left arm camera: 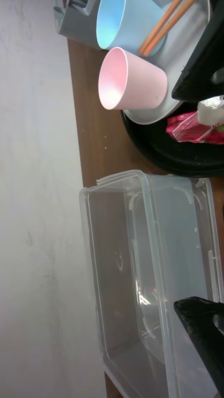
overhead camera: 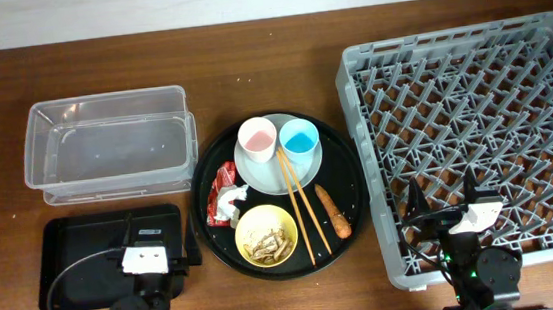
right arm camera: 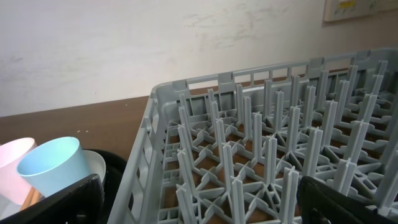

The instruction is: Sort waste into correct bins and load items into the dishwasher rack

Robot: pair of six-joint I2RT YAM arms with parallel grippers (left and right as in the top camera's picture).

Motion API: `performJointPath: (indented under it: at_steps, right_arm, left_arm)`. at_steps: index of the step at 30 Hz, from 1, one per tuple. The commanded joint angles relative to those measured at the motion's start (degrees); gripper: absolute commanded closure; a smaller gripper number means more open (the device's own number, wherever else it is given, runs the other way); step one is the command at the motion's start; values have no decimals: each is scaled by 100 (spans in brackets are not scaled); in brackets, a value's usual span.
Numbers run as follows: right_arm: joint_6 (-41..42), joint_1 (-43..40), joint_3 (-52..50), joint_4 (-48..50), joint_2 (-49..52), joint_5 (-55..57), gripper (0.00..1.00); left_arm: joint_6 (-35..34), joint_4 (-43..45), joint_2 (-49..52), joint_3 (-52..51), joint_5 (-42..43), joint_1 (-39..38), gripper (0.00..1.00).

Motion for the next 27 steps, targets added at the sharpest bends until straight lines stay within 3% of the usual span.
performJointPath:
  at_steps: [1,12,19,22,24,26,27]
  right_arm:
    - [22,-48,-42,-2,-44,-13,2]
    - [22,-48,-42,-2,-44,-13,2]
    - [22,-48,-42,-2,-44,-13,2]
    - [22,-48,-42,-2,-44,-13,2]
    - [22,-48,-42,-2,-44,-13,2]
    - [22,-48,-42,-2,-44,-13,2]
    - [22,-48,-42,-2,-44,-13,2]
  left_arm:
    - [57,15,-50,-50,46,-17,1]
    - [74,15,-28,-50,-46,-17,0]
    - [-321,70,861,-48,173,-17,1]
    - [-317,374,916,-48,-98,-17,1]
    - [-317,1467,916,-42,-83,-17,1]
    - [-321,2081,918,85,188,-17,1]
    - [-321,1950,925,330,498,-17,1]
